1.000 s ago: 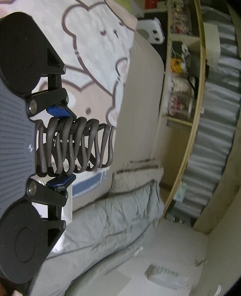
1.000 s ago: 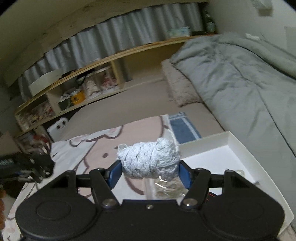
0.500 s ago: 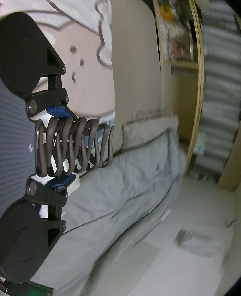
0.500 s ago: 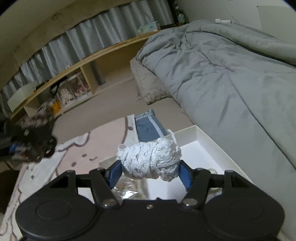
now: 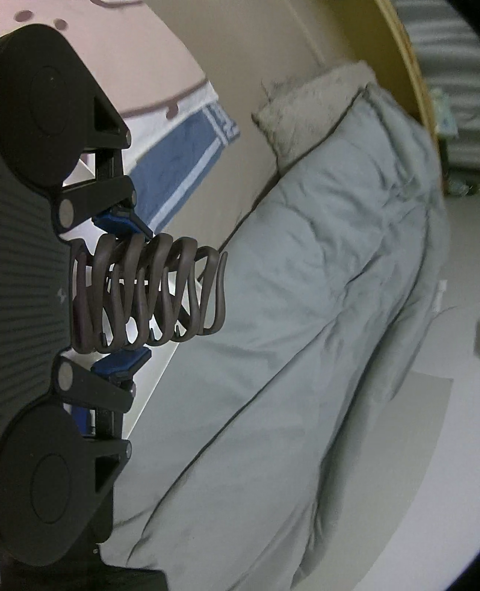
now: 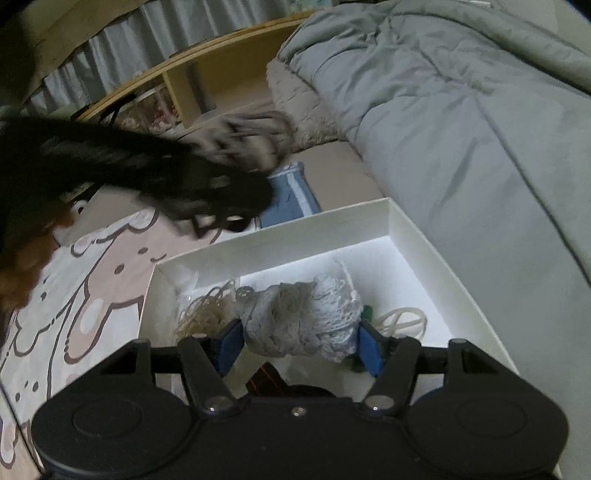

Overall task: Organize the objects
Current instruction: 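Lower the spring into the tray and open the left gripper while the right gripper releases the rope bundle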

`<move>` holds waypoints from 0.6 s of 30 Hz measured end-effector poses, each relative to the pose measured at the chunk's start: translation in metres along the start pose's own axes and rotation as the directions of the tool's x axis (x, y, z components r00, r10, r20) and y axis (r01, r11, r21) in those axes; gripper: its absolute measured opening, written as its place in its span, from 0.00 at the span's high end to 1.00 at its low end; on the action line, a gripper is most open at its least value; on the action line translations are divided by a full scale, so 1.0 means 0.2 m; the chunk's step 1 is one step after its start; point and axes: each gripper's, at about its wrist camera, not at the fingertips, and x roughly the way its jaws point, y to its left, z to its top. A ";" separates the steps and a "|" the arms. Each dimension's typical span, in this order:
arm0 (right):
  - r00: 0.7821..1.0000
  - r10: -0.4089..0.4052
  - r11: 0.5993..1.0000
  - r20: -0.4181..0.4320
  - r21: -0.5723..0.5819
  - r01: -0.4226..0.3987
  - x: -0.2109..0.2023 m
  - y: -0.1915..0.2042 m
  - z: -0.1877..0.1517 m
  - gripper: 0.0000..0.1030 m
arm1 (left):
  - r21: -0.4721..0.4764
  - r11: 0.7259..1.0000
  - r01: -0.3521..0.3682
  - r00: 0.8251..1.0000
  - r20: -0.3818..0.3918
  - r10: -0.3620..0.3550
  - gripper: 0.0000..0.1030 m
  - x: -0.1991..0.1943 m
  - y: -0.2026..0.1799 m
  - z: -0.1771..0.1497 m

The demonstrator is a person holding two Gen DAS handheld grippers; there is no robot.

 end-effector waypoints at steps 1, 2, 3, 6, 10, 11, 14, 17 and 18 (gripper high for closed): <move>1.000 0.002 1.000 -0.006 -0.005 -0.002 0.01 0.00 0.00 0.36 | 0.010 1.000 0.010 1.000 -0.013 -0.010 0.40 0.02 0.00 0.01; 1.000 0.003 1.000 -0.010 -0.008 -0.003 0.02 0.01 0.00 0.36 | 0.022 1.000 0.022 0.999 -0.030 -0.021 0.40 0.05 0.00 0.02; 1.000 0.004 1.000 -0.013 -0.009 -0.004 0.03 0.01 0.00 0.36 | 0.038 0.999 0.034 0.998 -0.044 -0.033 0.40 0.08 0.00 0.03; 1.000 0.013 1.000 -0.018 -0.003 -0.013 0.04 0.01 0.00 0.36 | 0.093 0.995 0.034 0.997 -0.072 -0.028 0.35 0.16 -0.03 0.05; 0.999 0.003 1.000 -0.039 0.006 -0.003 0.07 0.00 -0.01 0.32 | 0.074 0.996 -0.048 0.995 -0.080 0.054 0.13 0.20 -0.02 0.03; 0.999 -0.001 1.000 -0.052 0.016 0.002 0.08 -0.01 -0.01 0.32 | 0.043 0.998 -0.047 0.995 -0.088 0.051 0.13 0.21 0.00 0.03; 0.998 -0.001 0.999 -0.060 0.040 0.003 0.07 -0.03 -0.01 0.30 | -0.020 0.998 -0.052 0.995 -0.088 0.050 0.13 0.20 0.02 0.00; 0.999 0.004 0.998 -0.042 0.069 -0.002 0.04 -0.05 0.00 0.28 | -0.039 0.997 -0.067 0.994 -0.087 0.063 0.13 0.17 0.04 -0.02; 0.999 0.003 0.997 -0.036 0.073 -0.001 0.04 -0.06 0.00 0.28 | -0.044 0.996 -0.072 0.994 -0.088 0.068 0.13 0.16 0.04 -0.02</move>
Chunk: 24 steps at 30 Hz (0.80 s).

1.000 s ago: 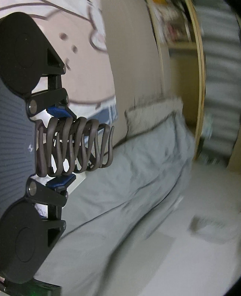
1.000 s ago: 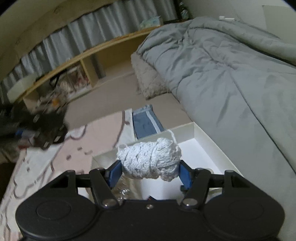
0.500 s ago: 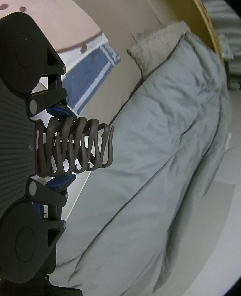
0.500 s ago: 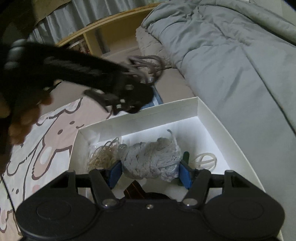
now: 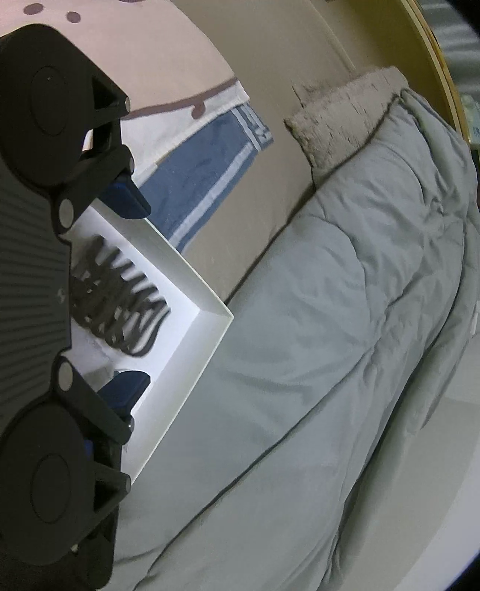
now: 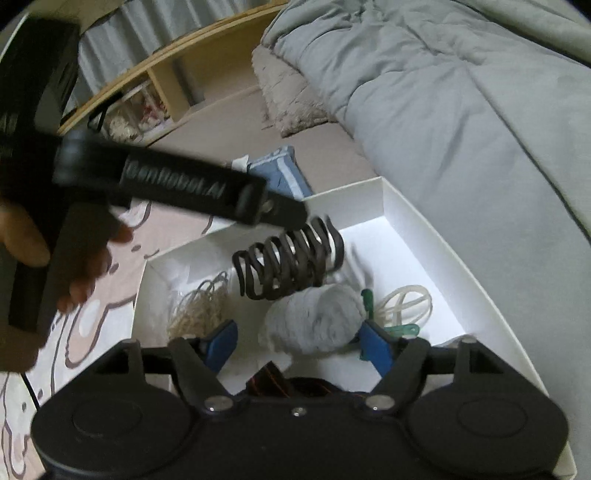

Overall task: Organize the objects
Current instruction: 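Lower the spring into the tray and open the left gripper while the right gripper releases the rope bundle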

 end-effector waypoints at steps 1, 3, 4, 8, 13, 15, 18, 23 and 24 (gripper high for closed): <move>1.000 -0.001 1.000 0.005 0.002 0.001 -0.01 0.00 0.00 0.28 | -0.004 1.000 -0.005 1.000 -0.002 0.005 0.13 0.00 0.00 0.00; 1.000 0.000 1.000 0.013 0.003 0.000 -0.03 -0.01 0.01 0.28 | -0.001 1.000 -0.005 1.000 0.001 0.005 0.13 -0.02 0.01 -0.01; 1.000 -0.001 1.000 0.017 0.006 0.001 -0.04 -0.01 0.01 0.28 | 0.000 1.000 -0.007 1.000 0.003 0.007 0.13 -0.04 0.01 -0.01; 1.000 -0.011 1.000 0.025 0.017 0.010 -0.05 -0.03 0.01 0.28 | -0.019 1.000 0.002 1.000 0.015 -0.001 0.13 -0.09 0.02 -0.03; 0.999 -0.023 1.000 0.029 0.010 0.023 -0.08 -0.02 0.01 0.27 | -0.058 0.998 0.001 0.999 0.040 0.001 0.13 -0.16 0.02 -0.07; 0.999 -0.036 0.999 0.039 0.020 0.035 -0.11 -0.02 0.01 0.24 | -0.081 0.997 -0.008 0.998 0.058 0.013 0.13 -0.20 0.02 -0.10; 0.996 -0.074 0.997 0.053 0.034 0.072 -0.15 -0.01 0.02 0.23 | -0.119 0.992 -0.039 0.996 0.074 0.048 0.13 -0.27 0.04 -0.15; 0.994 -0.071 0.997 0.078 0.042 0.068 -0.24 0.03 0.02 0.18 | -0.183 0.979 -0.093 0.990 0.092 0.111 0.13 -0.42 0.05 -0.24; 0.994 -0.074 0.997 0.079 0.039 0.071 -0.26 0.04 0.01 0.18 | -0.195 0.975 -0.102 0.988 0.097 0.123 0.11 -0.45 0.05 -0.26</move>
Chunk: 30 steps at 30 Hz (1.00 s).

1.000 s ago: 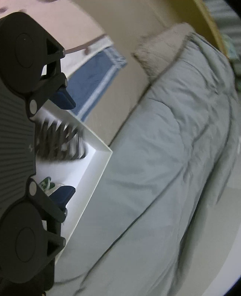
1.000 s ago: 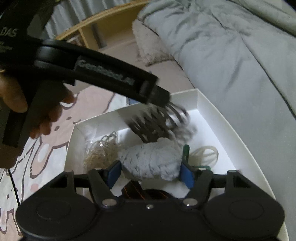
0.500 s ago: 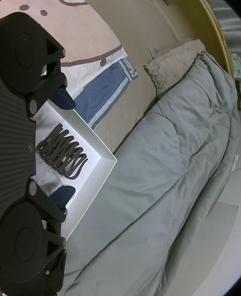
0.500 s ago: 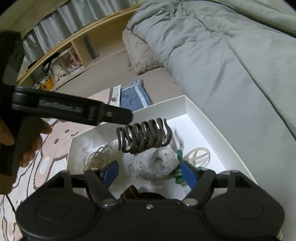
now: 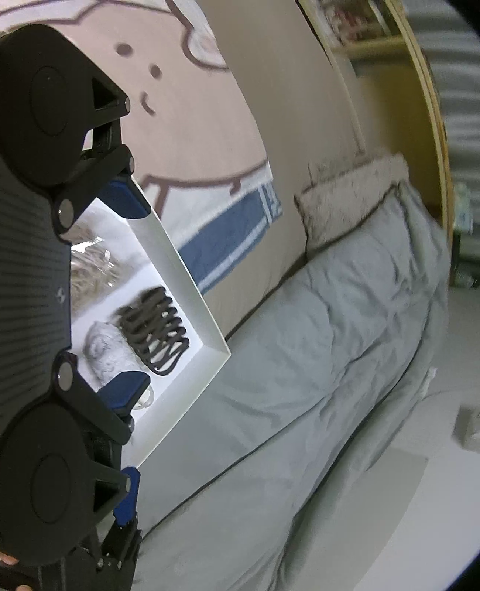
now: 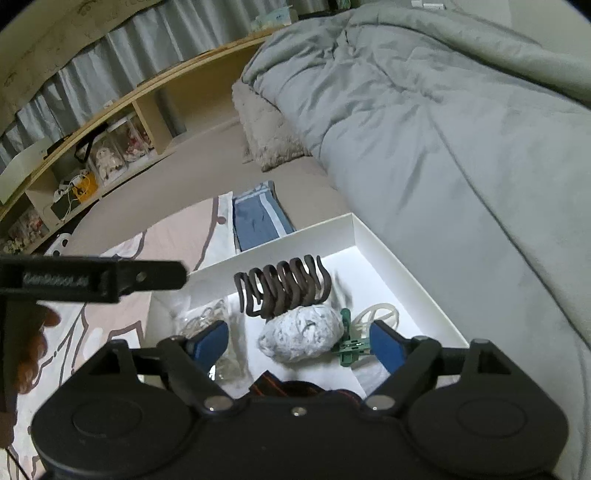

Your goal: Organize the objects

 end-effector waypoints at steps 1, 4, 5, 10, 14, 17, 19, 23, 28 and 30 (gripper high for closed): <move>1.000 -0.006 1.000 0.000 -0.004 0.006 -0.02 0.01 0.00 0.18 | -0.011 1.000 -0.011 1.000 0.007 0.011 0.10 -0.04 0.01 -0.02; 0.999 -0.029 0.999 -0.014 -0.015 0.029 -0.08 0.03 -0.02 0.18 | -0.044 0.998 -0.041 0.999 0.033 0.043 0.06 -0.15 0.01 -0.07; 0.999 -0.038 0.999 -0.019 -0.025 0.038 -0.10 0.04 -0.03 0.17 | -0.054 0.997 -0.050 0.998 0.039 0.052 0.04 -0.19 0.01 -0.08; 0.996 -0.084 0.995 -0.007 -0.063 0.083 -0.21 0.08 -0.06 0.15 | -0.079 0.994 -0.071 0.994 0.078 0.077 0.00 -0.39 -0.01 -0.17; 0.996 -0.085 0.993 0.014 -0.077 0.085 -0.34 0.09 -0.09 0.11 | -0.084 0.993 -0.081 0.991 0.104 0.089 0.00 -0.54 -0.03 -0.24; 0.996 -0.080 0.991 0.037 -0.102 0.084 -0.45 0.12 -0.12 0.08 | -0.103 0.991 -0.086 0.988 0.122 0.098 0.00 -0.65 -0.06 -0.30; 0.996 -0.070 0.992 0.051 -0.104 0.075 -0.52 0.13 -0.14 0.05 | -0.114 0.989 -0.088 0.986 0.128 0.103 0.00 -0.71 -0.07 -0.34; 0.994 -0.073 0.991 0.075 -0.105 0.081 -0.66 0.16 -0.19 0.02 | -0.111 0.987 -0.117 0.981 0.144 0.132 0.00 -0.83 -0.12 -0.42; 0.990 -0.096 0.986 0.101 -0.129 0.108 -0.79 0.20 -0.26 0.01 | -0.121 0.981 -0.151 0.972 0.164 0.170 0.00 -0.96 -0.19 -0.53; 0.990 -0.091 0.986 0.107 -0.132 0.105 -0.84 0.21 -0.28 0.01 | -0.125 0.979 -0.162 0.968 0.172 0.182 0.00 -1.00 -0.22 -0.57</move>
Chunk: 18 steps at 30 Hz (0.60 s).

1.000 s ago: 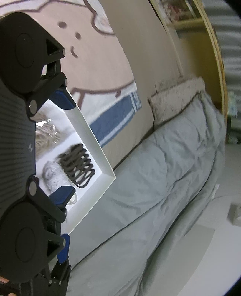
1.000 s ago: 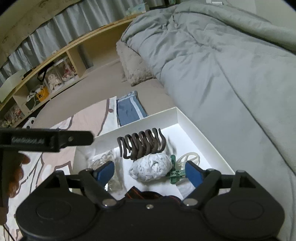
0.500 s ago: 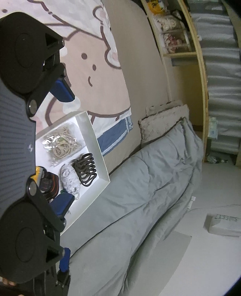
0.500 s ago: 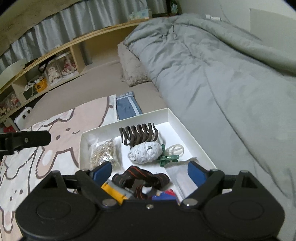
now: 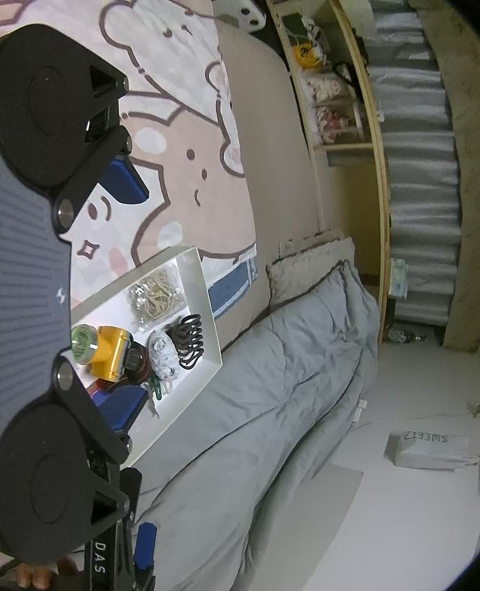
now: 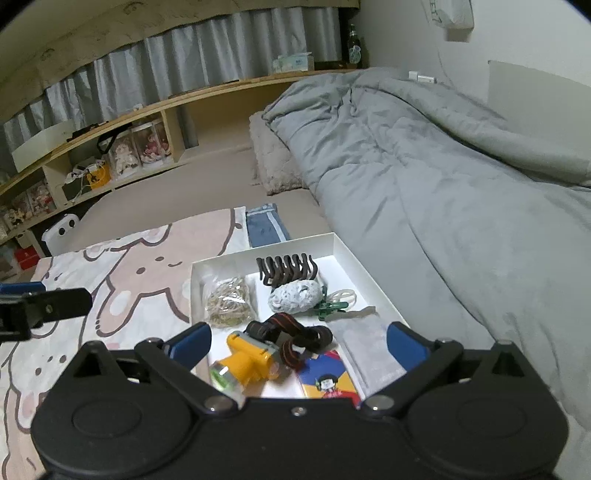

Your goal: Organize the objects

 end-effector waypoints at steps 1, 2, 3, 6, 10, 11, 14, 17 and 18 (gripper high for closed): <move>1.000 0.000 1.000 0.003 -0.002 0.000 -0.02 0.00 -0.01 0.00 | -0.004 1.000 0.002 1.000 0.003 -0.002 0.00 -0.02 0.00 -0.02; 1.000 -0.001 1.000 0.008 -0.003 0.001 -0.05 0.01 -0.02 0.00 | -0.008 1.000 0.005 1.000 0.005 -0.005 0.00 -0.05 0.00 -0.04; 1.000 -0.004 1.000 0.010 -0.005 0.004 -0.07 0.01 -0.04 0.00 | -0.011 1.000 0.006 1.000 0.004 -0.006 0.00 -0.07 0.00 -0.05; 1.000 -0.015 1.000 0.010 -0.015 0.015 -0.12 0.02 -0.07 0.00 | -0.014 1.000 -0.006 1.000 -0.010 0.006 0.00 -0.11 0.00 -0.11; 1.000 -0.014 0.999 0.017 -0.039 0.014 -0.17 0.04 -0.13 0.00 | 0.009 0.998 -0.063 0.998 -0.030 0.064 0.00 -0.15 -0.01 -0.20; 1.000 -0.013 0.999 0.017 -0.044 0.014 -0.19 0.04 -0.14 0.00 | 0.011 0.998 -0.068 0.997 -0.036 0.068 0.00 -0.16 -0.01 -0.22; 1.000 -0.015 0.999 0.014 -0.049 0.016 -0.21 0.05 -0.18 0.00 | -0.007 0.997 -0.072 0.996 -0.050 0.072 0.00 -0.17 0.02 -0.27; 1.000 -0.014 0.999 0.006 -0.050 0.014 -0.22 0.05 -0.21 0.00 | -0.030 0.996 -0.080 0.995 -0.062 0.078 0.00 -0.17 0.05 -0.31; 1.000 -0.016 0.998 0.000 -0.053 0.016 -0.22 0.06 -0.23 0.00 | -0.028 0.996 -0.083 0.994 -0.069 0.081 0.00 -0.16 0.05 -0.32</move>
